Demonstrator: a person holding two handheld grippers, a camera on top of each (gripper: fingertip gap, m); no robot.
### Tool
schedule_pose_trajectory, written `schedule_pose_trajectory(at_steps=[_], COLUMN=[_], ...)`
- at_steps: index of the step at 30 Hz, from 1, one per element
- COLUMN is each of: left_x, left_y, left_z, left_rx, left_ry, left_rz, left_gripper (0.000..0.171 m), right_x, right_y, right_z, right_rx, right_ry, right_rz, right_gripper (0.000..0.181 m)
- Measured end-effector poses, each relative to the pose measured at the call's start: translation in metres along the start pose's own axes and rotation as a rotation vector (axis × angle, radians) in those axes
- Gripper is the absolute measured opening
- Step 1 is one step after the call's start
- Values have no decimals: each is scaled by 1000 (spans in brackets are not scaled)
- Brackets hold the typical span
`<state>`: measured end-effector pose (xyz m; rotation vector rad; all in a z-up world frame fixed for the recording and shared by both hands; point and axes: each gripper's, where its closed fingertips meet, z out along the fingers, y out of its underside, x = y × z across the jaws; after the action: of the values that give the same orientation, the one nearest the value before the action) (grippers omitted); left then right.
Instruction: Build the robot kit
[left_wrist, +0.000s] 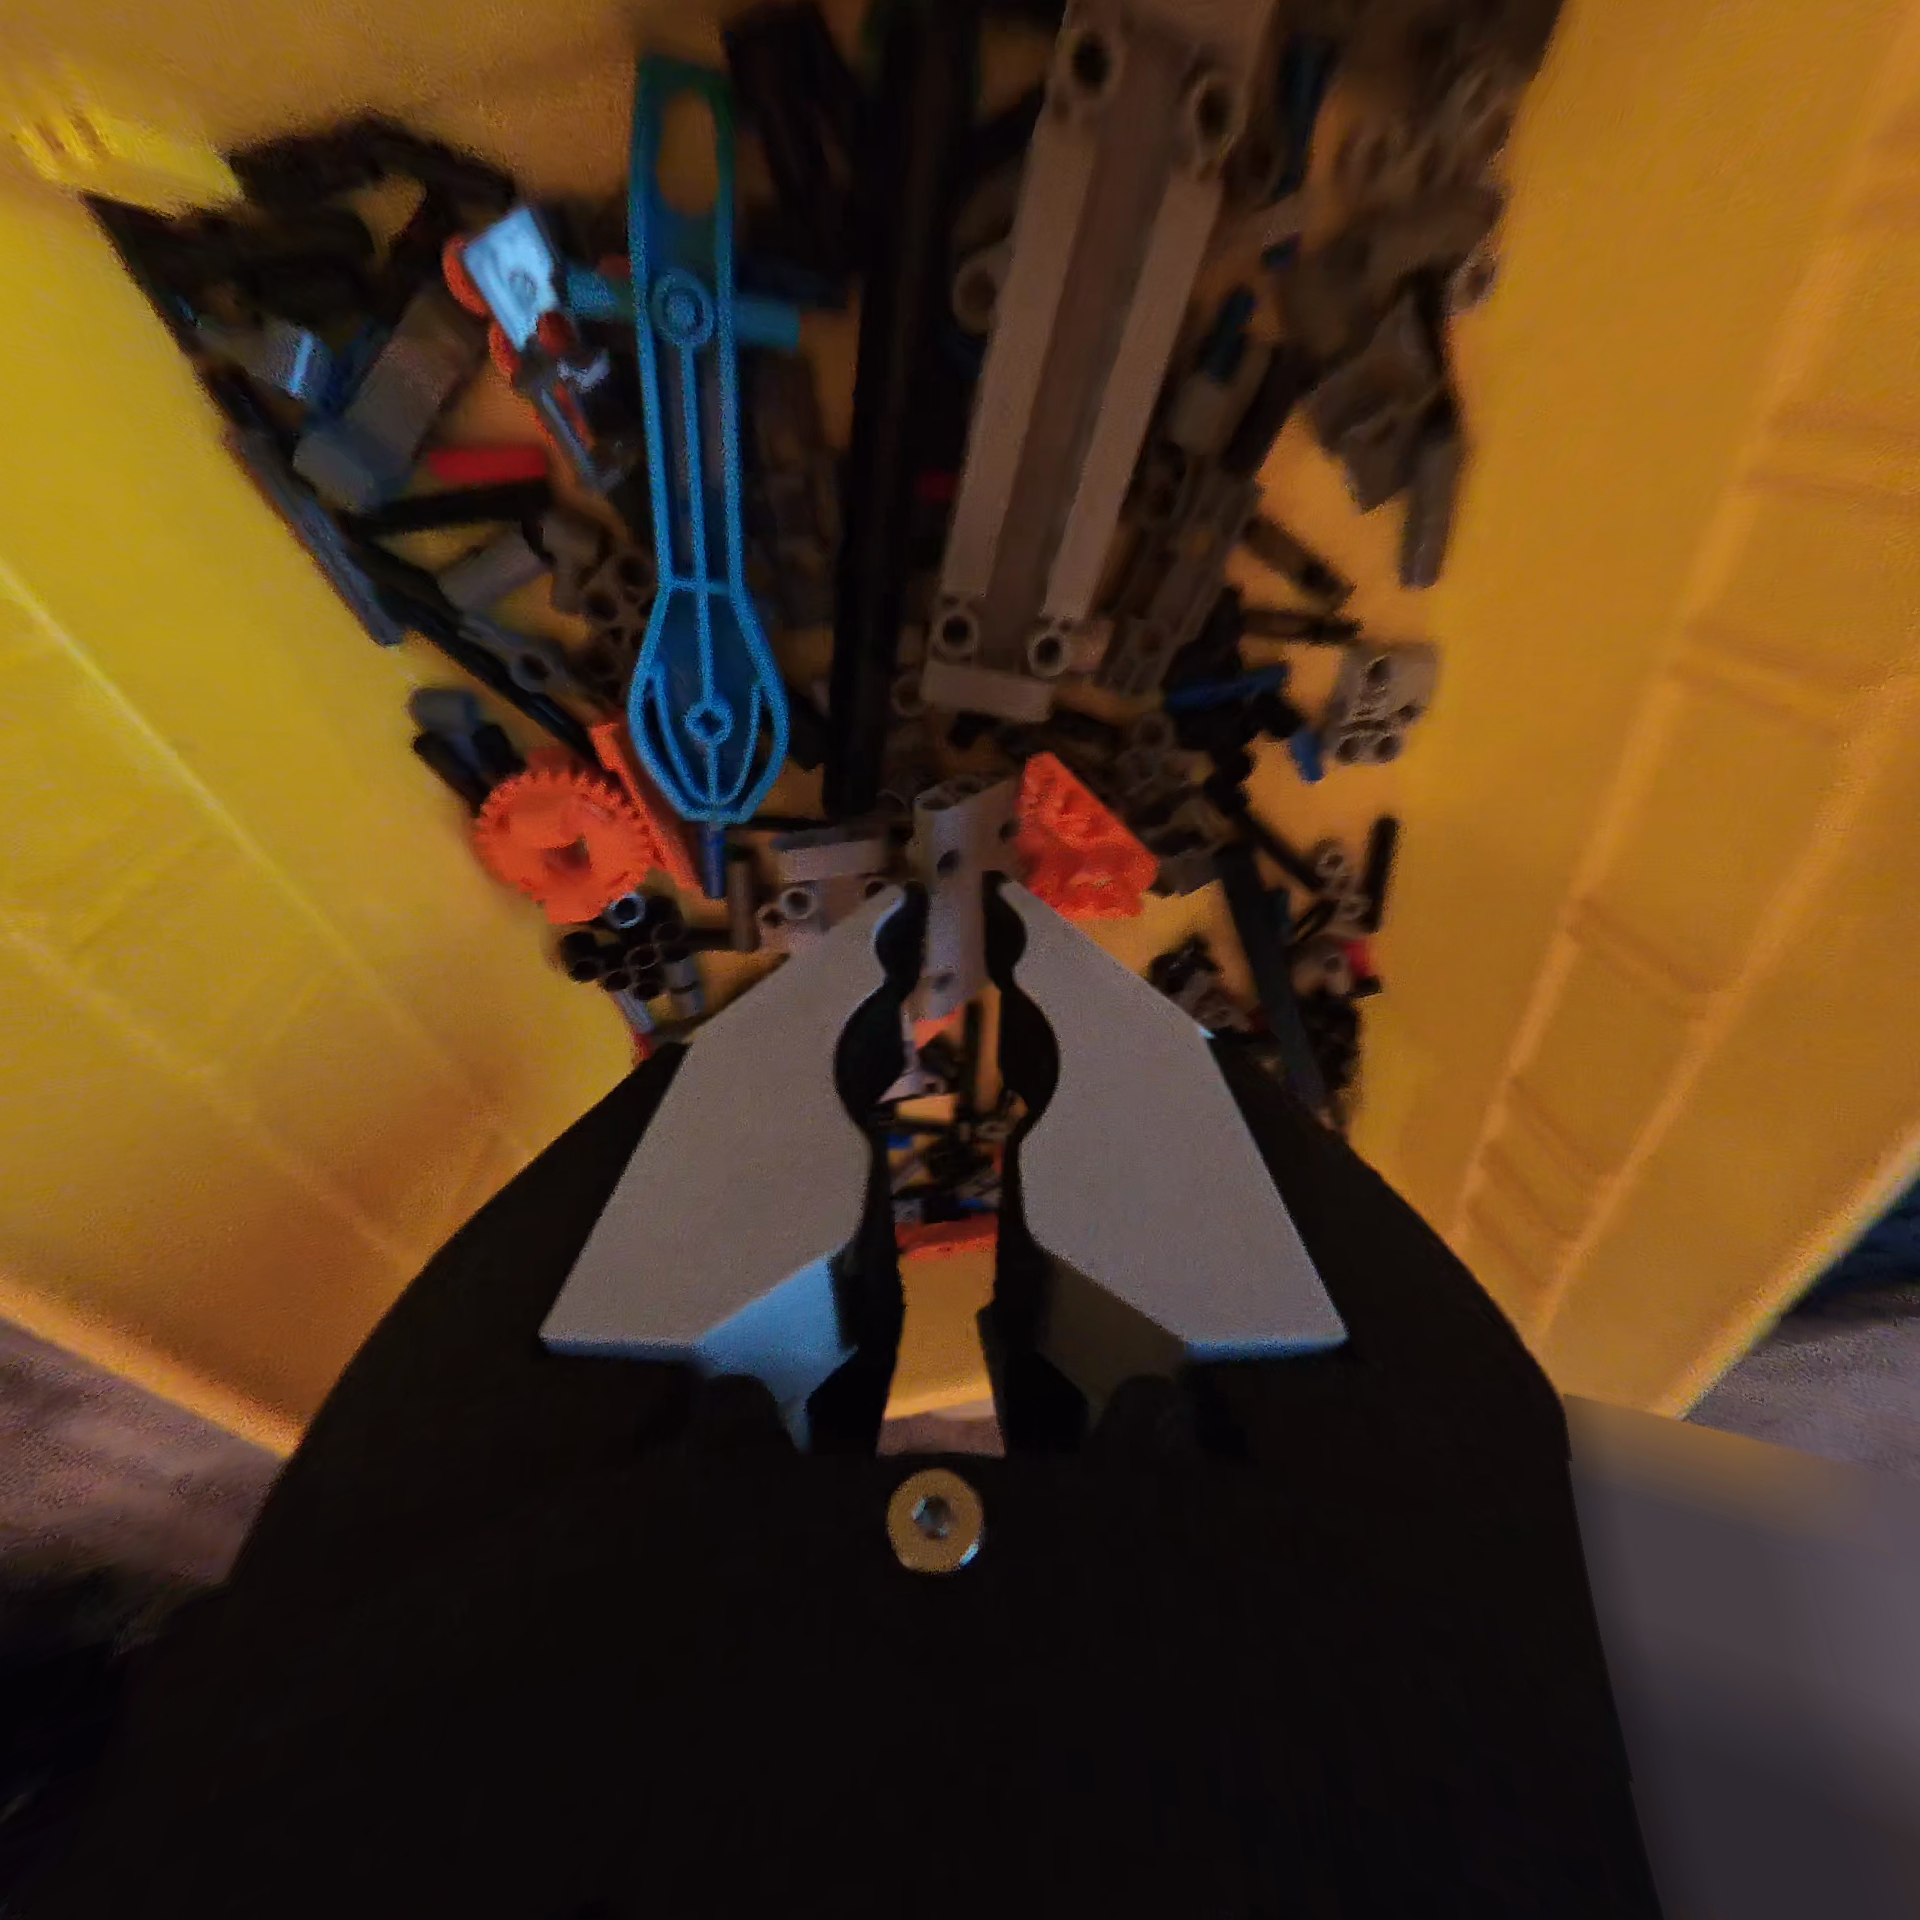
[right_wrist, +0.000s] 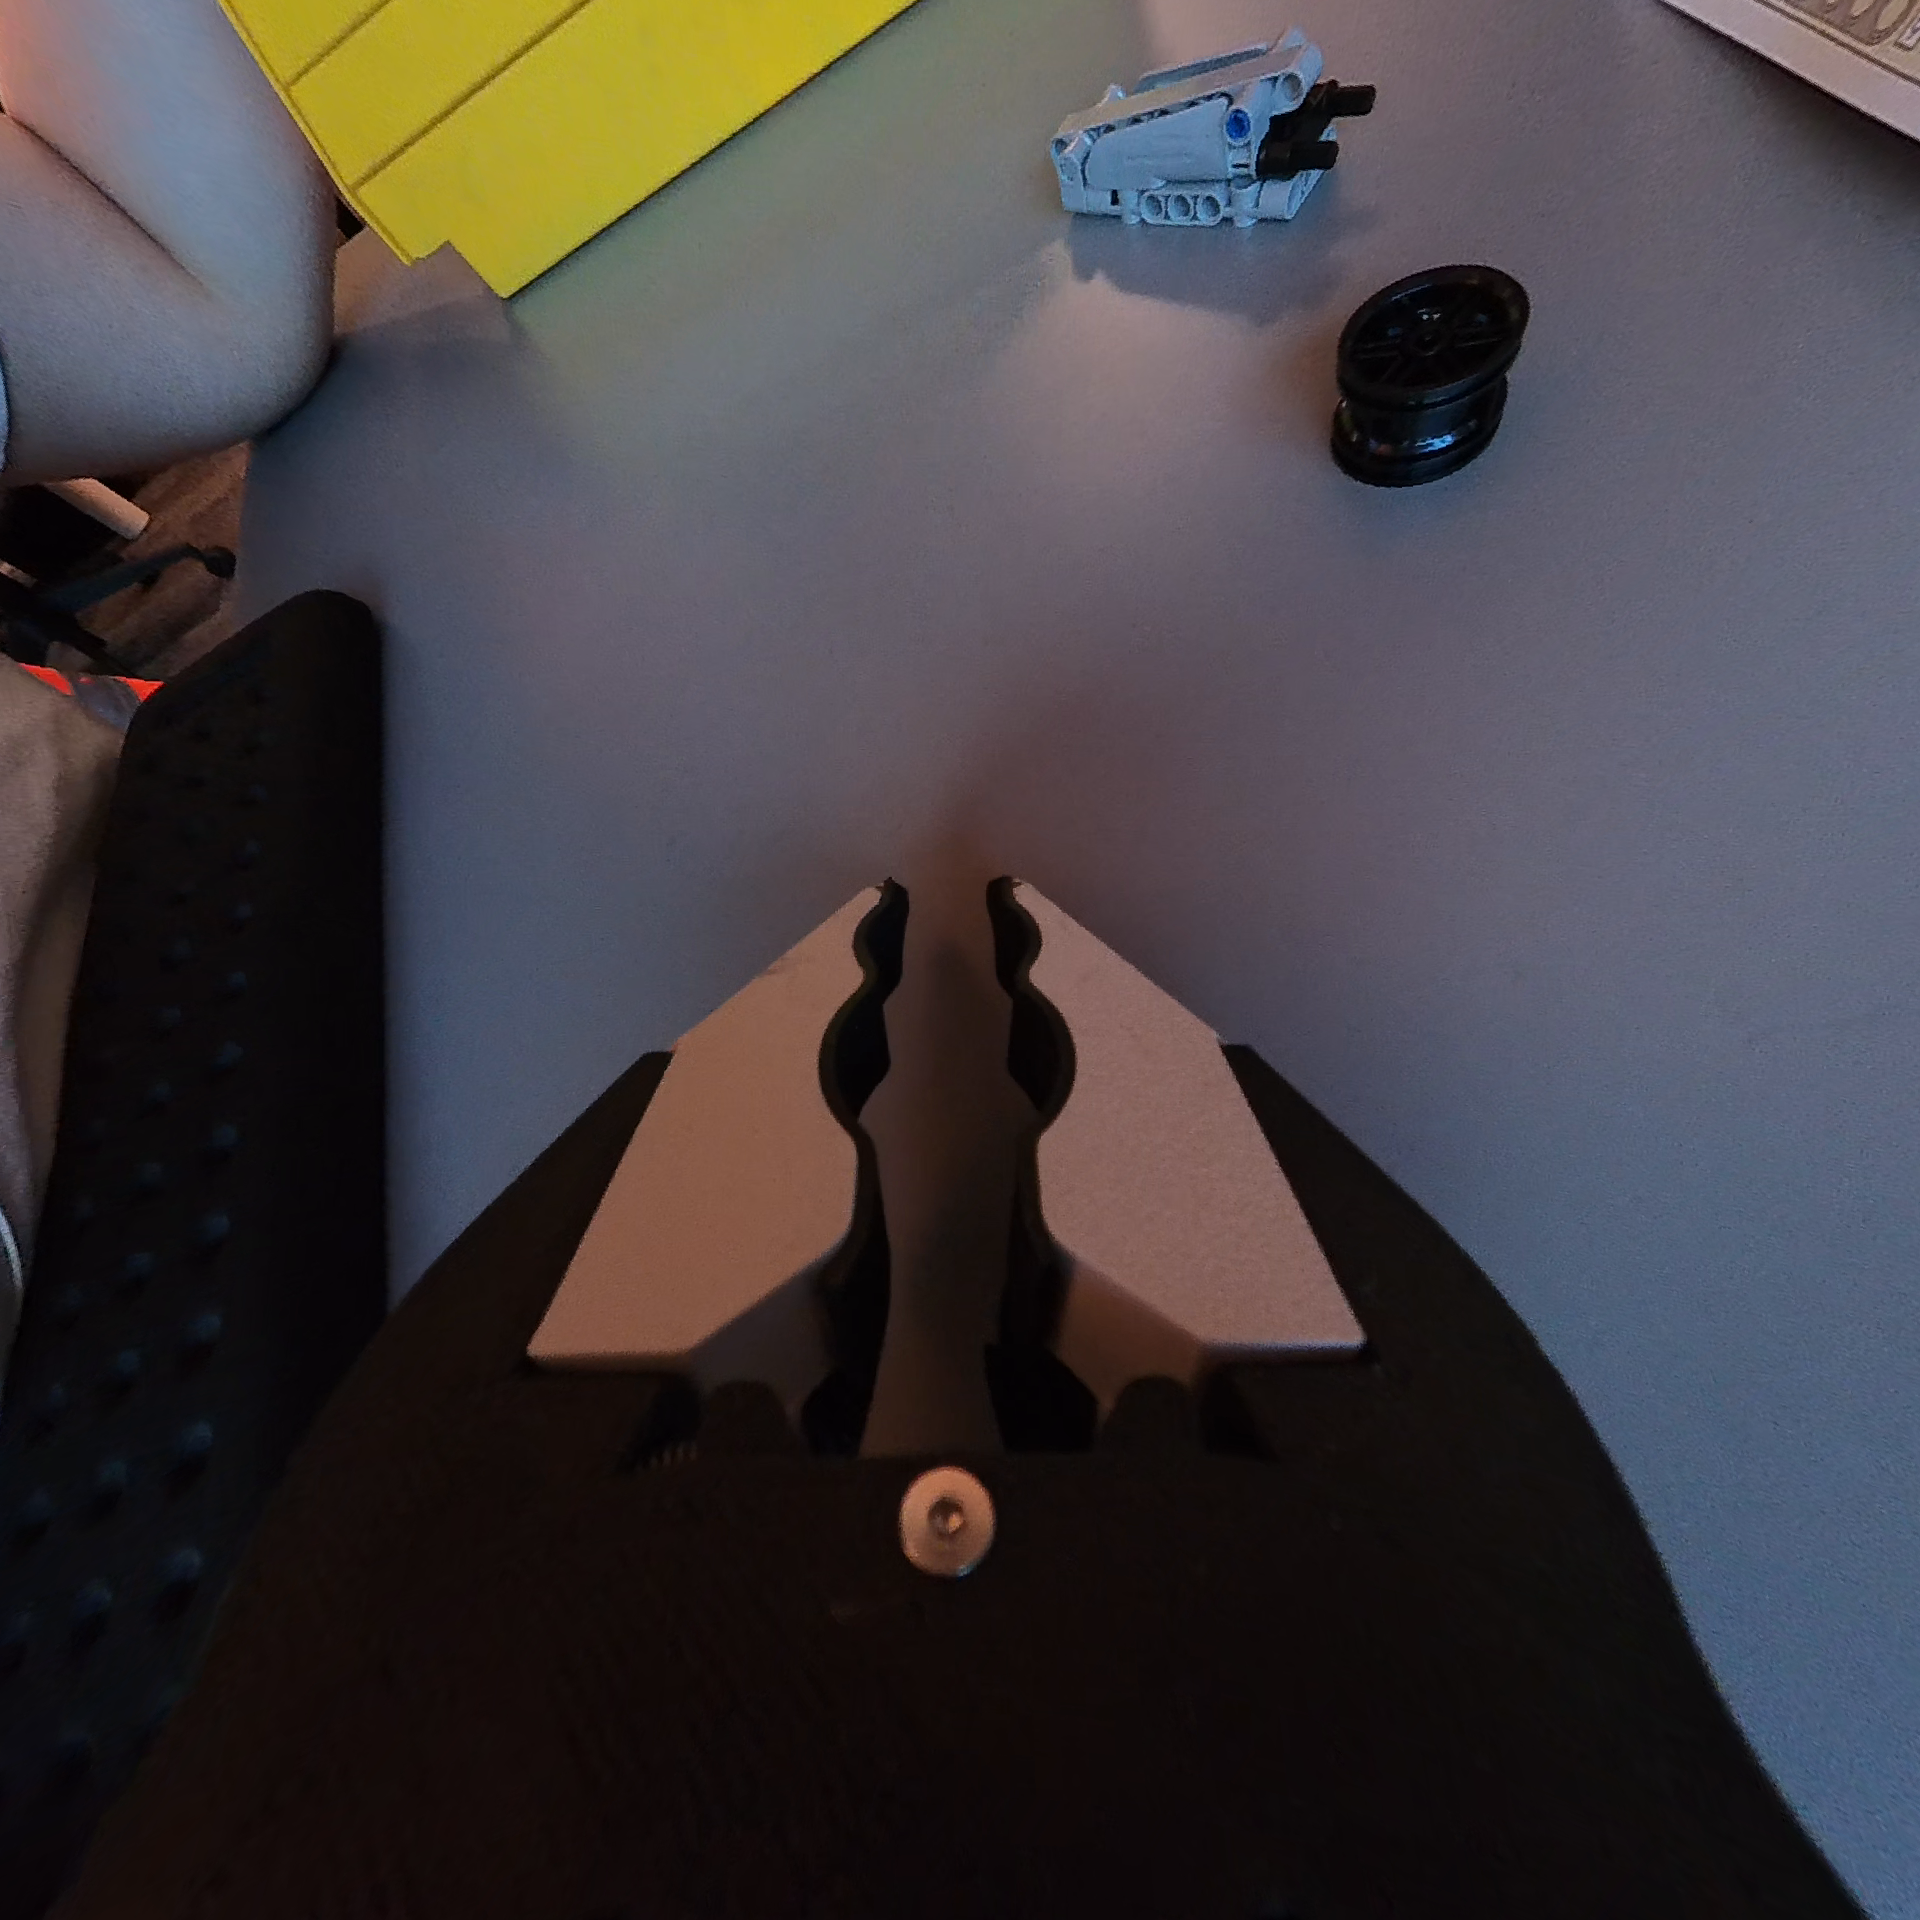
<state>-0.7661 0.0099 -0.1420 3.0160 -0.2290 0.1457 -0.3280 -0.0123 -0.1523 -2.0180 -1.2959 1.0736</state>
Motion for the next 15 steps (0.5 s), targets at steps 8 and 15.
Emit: schedule_pose_trajectory(at_steps=[8,15], left_x=[20,17], left_y=[74,93], left_z=[-5,-6], left_rx=[-197,-257], left_ry=[37,-3], left_rz=[-78,-102], left_gripper=[42,37], right_x=[0,0], right_y=[0,0], right_z=[0,-1], right_rx=[2,3], right_ry=[-12,-17], right_rz=[11,16], right_gripper=[17,17])
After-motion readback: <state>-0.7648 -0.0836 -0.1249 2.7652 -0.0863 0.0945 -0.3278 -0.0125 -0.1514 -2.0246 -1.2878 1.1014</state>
